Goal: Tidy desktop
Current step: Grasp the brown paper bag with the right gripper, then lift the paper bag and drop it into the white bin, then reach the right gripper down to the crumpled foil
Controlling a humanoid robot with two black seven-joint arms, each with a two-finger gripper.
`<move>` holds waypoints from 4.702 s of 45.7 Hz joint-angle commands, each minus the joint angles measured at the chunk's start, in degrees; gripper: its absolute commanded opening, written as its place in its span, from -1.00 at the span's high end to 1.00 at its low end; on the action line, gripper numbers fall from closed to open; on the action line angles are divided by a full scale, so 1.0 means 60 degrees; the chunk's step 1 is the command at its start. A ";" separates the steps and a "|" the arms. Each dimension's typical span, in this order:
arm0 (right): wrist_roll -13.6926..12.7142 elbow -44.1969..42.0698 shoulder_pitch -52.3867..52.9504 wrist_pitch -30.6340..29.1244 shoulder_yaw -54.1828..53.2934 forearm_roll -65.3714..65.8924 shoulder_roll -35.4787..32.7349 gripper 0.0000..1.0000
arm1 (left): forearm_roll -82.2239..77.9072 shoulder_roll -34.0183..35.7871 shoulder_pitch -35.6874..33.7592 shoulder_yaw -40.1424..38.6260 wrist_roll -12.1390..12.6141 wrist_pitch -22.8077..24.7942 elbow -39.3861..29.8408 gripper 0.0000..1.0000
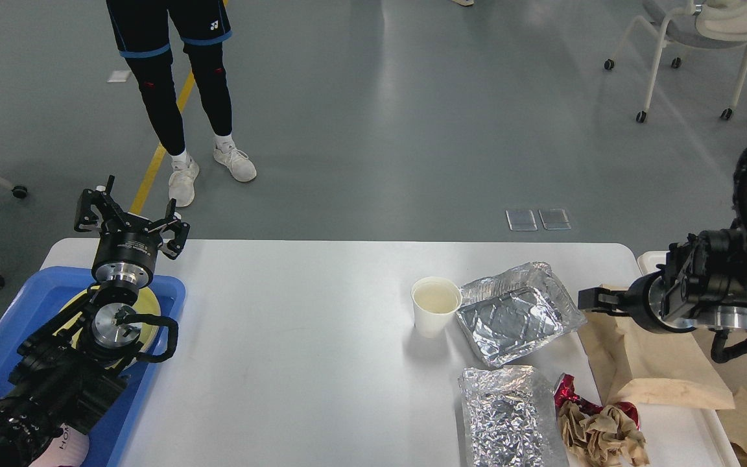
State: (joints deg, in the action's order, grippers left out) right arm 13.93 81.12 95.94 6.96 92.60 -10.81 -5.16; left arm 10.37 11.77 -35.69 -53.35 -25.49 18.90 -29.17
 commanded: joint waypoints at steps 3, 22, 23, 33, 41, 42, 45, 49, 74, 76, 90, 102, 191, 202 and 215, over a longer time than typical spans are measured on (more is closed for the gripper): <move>-0.0022 -0.0628 -0.1296 0.0613 0.0051 -0.0088 0.0317 -1.00 | 0.0000 0.0000 0.0000 0.0000 0.0000 0.0000 0.0014 -0.99; -0.0183 -0.2547 -0.3567 0.0891 0.0592 -0.0396 0.0801 -0.29 | 0.0000 0.0000 0.0000 0.0000 0.0000 0.0000 0.0014 -0.99; -0.0183 -0.2562 -0.3641 0.0921 0.0593 -0.0396 0.0815 -0.20 | 0.0000 0.0000 0.0000 0.0000 0.0000 0.0000 -0.0001 -0.99; -0.0183 -0.2621 -0.3846 0.1155 0.0593 -0.0381 0.0874 0.78 | 0.0000 0.0000 0.0000 0.0000 0.0000 0.0000 -0.0001 -0.99; -0.0183 -0.2562 -0.3744 0.1243 0.0593 -0.0381 0.0830 1.00 | 0.0000 0.0000 0.0000 0.0000 0.0000 0.0015 -0.0001 -0.99; -0.0183 -0.2548 -0.3744 0.1243 0.0593 -0.0381 0.0830 1.00 | 0.0000 0.0000 0.0000 0.0000 0.0000 0.0000 -0.0001 -0.99; -0.0183 -0.2504 -0.3715 0.1258 0.0593 -0.0366 0.0801 1.00 | 0.0000 0.0000 0.0000 0.0000 0.0000 0.0000 -0.0001 -0.99; -0.0183 -0.2460 -0.3656 0.1243 0.0607 -0.0366 0.0772 1.00 | 0.0000 0.0000 0.0000 0.0000 0.0000 0.0000 0.0014 -0.99; 0.0768 0.0160 0.0763 0.0674 0.1515 0.2809 -0.1586 1.00 | 0.0000 0.0000 0.0000 0.0000 0.0000 0.0000 0.0014 -0.99; 0.1133 0.0585 0.2020 -0.0070 0.1530 0.3468 -0.1762 1.00 | 0.0000 0.0000 0.0000 0.0000 0.0000 0.0000 -0.0001 -0.99; 0.2132 0.2826 0.8659 -0.6692 -0.0153 0.3940 -0.1660 1.00 | 0.0000 0.0015 0.0000 0.0000 0.0000 0.0000 0.0014 -0.99; 0.1810 0.2844 0.8901 -0.7167 -0.0742 0.3925 -0.1762 1.00 | 0.0000 0.0015 0.0000 0.0000 0.0000 0.0000 0.0014 -0.99; -0.0798 -0.0399 0.3094 -0.2990 -0.1443 0.1244 -0.2291 -1.00 | 0.0000 0.0015 0.0000 0.0000 0.0000 0.0000 0.0014 -0.99; -0.0784 0.3147 0.5074 -0.2668 -0.1750 0.1333 -0.0767 -1.00 | 0.0000 0.0015 0.0000 0.0000 0.0000 0.0000 0.0014 -0.99; -0.0769 0.3147 0.4563 -0.2522 -0.3126 0.0968 0.1106 -1.00 | 0.0000 0.0015 0.0000 0.0000 0.0000 0.0000 -0.0001 -0.99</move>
State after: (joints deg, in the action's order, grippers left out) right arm 9.13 99.97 126.11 -9.05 78.64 -3.19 -3.89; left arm 10.37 11.87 -35.68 -53.35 -25.49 18.90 -29.13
